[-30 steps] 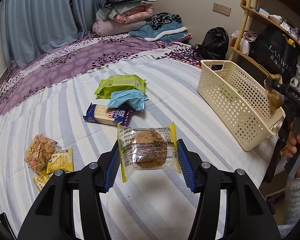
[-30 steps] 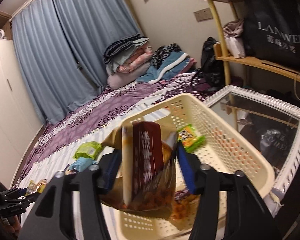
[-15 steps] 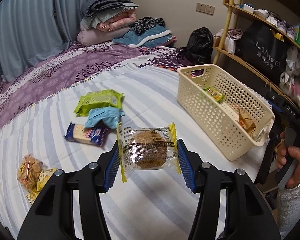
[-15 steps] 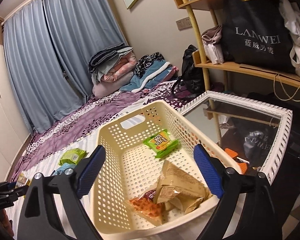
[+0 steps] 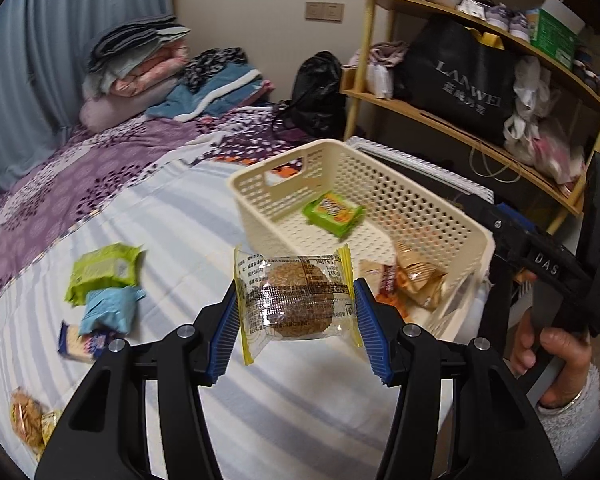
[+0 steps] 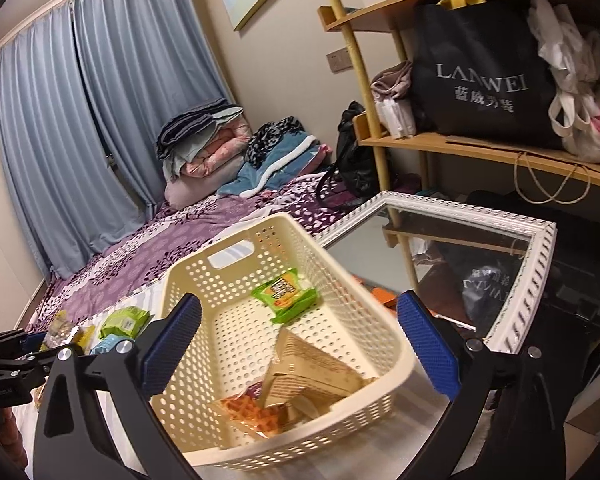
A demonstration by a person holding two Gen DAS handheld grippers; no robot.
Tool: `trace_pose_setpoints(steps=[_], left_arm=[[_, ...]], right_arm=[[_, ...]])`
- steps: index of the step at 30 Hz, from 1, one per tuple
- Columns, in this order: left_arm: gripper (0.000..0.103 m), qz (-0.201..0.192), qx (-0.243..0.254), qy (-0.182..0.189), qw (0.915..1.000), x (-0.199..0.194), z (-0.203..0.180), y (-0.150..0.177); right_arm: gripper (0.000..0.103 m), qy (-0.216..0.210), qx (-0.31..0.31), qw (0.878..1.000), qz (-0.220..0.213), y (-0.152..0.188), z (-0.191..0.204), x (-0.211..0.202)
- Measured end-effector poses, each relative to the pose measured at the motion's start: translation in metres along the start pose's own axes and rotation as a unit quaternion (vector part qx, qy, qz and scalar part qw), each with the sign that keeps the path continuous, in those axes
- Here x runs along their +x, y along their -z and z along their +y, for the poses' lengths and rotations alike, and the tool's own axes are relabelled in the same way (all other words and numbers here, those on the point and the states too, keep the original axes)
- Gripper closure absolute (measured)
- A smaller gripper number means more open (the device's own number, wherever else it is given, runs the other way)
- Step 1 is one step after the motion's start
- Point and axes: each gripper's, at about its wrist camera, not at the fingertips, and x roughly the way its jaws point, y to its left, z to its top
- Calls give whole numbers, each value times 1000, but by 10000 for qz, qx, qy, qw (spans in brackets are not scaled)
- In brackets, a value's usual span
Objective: Organize snacks
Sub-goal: 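Lower the yellow-wrapped cookie into the basket and open the left tool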
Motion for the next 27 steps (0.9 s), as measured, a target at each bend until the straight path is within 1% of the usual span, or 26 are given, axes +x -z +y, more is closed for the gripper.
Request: trace_pose_setpoints(steps=[3,11,13,14,15,16,17,20,21,27], left_arm=[[47,28,118,181,9998,11,-16,-8],[47,144,291,345,9989,35,-40,-18],[45,145,353,402,9985,40,-45,-20],[40,142,393,442,9981,42,-48,-21],[27,127,430,450,9980,43,-50,-23],[18,115,455,397,9981,45,-52,-24],[6,95,446,333,9984,44,-52,-25],[6,106,387,311,9987,42,-46,-25],[4,137,357,267,9989,43,-44,-25],[3,260,17,-146,9996,42,-17,-20]], right_arm=[[5,35,62,10000,-27,0,-8,-3],[5,100,216,9997,-32,3,-21,-4],[5,99,213,9997,-39,2,-21,-5],[5,99,204,9997,-47,2,-21,-5],[5,99,199,9997,-54,2,-21,-6],[5,103,192,9997,-64,2,-21,-6],[5,114,185,9997,-74,1,-21,-7],[5,184,150,9996,-134,0,-21,-9],[5,181,164,9996,-143,0,-21,-10],[5,108,154,9997,-156,-2,-12,-11]])
